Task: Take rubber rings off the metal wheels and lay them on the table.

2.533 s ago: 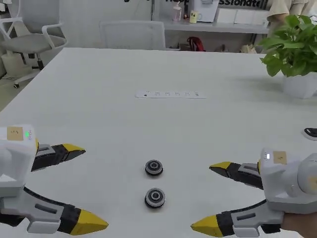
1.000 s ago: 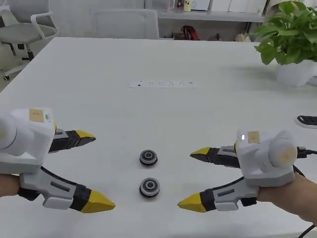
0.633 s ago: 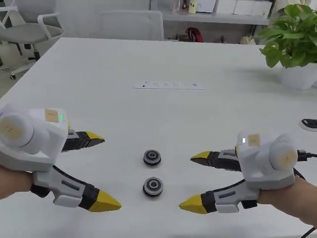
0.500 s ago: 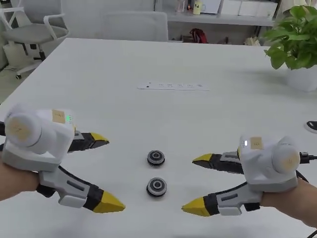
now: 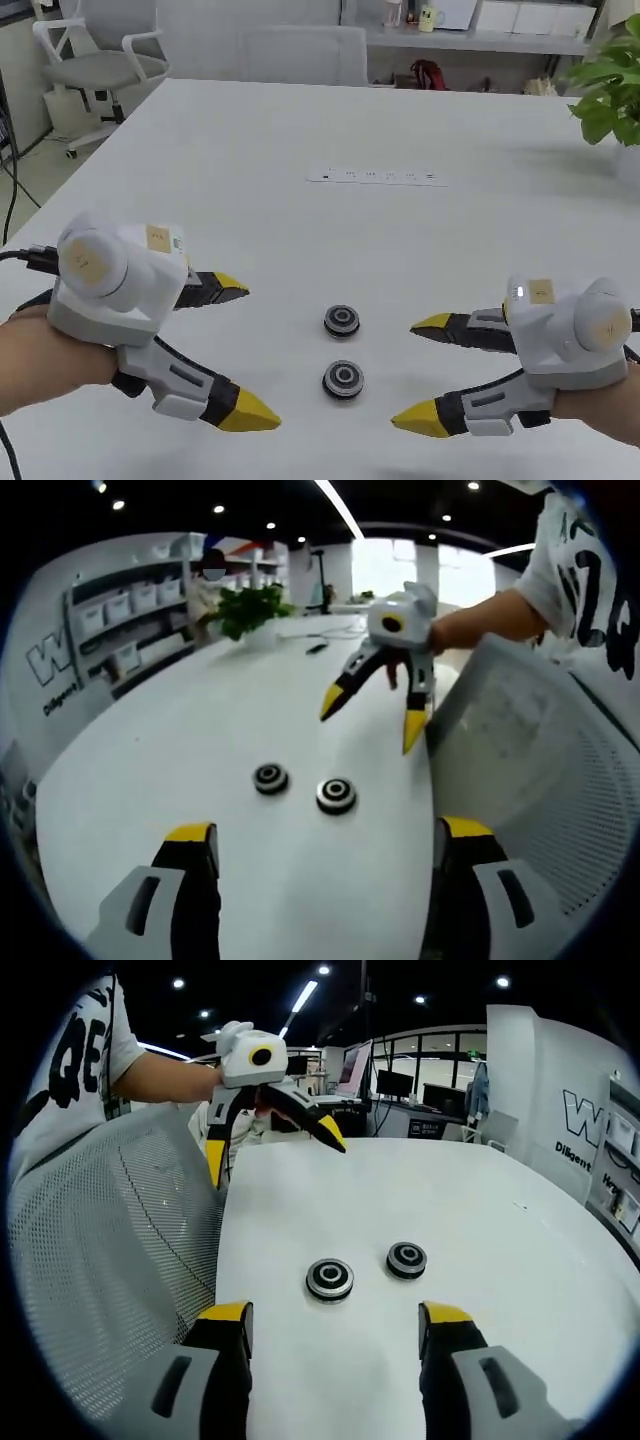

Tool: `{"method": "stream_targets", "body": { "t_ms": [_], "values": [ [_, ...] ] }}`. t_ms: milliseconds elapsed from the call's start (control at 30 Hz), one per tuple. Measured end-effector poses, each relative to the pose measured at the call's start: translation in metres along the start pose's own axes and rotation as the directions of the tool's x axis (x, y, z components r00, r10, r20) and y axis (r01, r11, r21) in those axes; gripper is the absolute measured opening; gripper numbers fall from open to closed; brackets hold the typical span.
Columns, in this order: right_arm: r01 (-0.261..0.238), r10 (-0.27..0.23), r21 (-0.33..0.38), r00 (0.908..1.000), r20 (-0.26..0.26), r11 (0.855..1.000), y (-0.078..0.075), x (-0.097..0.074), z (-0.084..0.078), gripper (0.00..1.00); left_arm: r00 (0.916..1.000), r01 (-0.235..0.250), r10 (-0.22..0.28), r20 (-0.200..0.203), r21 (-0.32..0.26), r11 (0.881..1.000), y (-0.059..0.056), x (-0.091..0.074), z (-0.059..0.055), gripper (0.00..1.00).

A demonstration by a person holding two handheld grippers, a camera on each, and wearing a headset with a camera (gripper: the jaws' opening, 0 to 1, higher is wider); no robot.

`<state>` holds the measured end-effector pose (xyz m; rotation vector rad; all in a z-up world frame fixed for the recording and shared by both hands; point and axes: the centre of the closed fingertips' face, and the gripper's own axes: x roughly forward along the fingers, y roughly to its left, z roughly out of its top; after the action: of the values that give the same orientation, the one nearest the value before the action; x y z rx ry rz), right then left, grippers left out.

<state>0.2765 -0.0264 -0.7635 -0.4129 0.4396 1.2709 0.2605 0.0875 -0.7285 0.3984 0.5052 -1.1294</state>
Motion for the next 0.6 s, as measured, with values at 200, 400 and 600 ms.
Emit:
{"method": "stream_targets", "body": {
  "t_ms": [200, 400, 600],
  "values": [
    [-0.010, 0.010, -0.002, 1.0000, -0.003, 1.000, -0.001, 0.002, 0.000, 0.63, 1.0000, 0.000, 0.000, -0.002, 0.006, 1.000, 0.002, 0.002, -0.001, 0.91],
    [-0.017, 0.017, 0.001, 0.9997, -0.016, 1.000, -0.002, 0.002, -0.004, 0.62, 0.9999, 0.007, -0.007, -0.008, 0.006, 1.000, 0.006, 0.005, -0.002, 0.89],
    [-0.024, 0.024, 0.000, 0.9995, -0.021, 1.000, -0.001, 0.003, -0.005, 0.61, 0.9998, 0.016, -0.016, -0.009, 0.004, 1.000, 0.007, 0.010, -0.001, 0.88]
  ]
}}
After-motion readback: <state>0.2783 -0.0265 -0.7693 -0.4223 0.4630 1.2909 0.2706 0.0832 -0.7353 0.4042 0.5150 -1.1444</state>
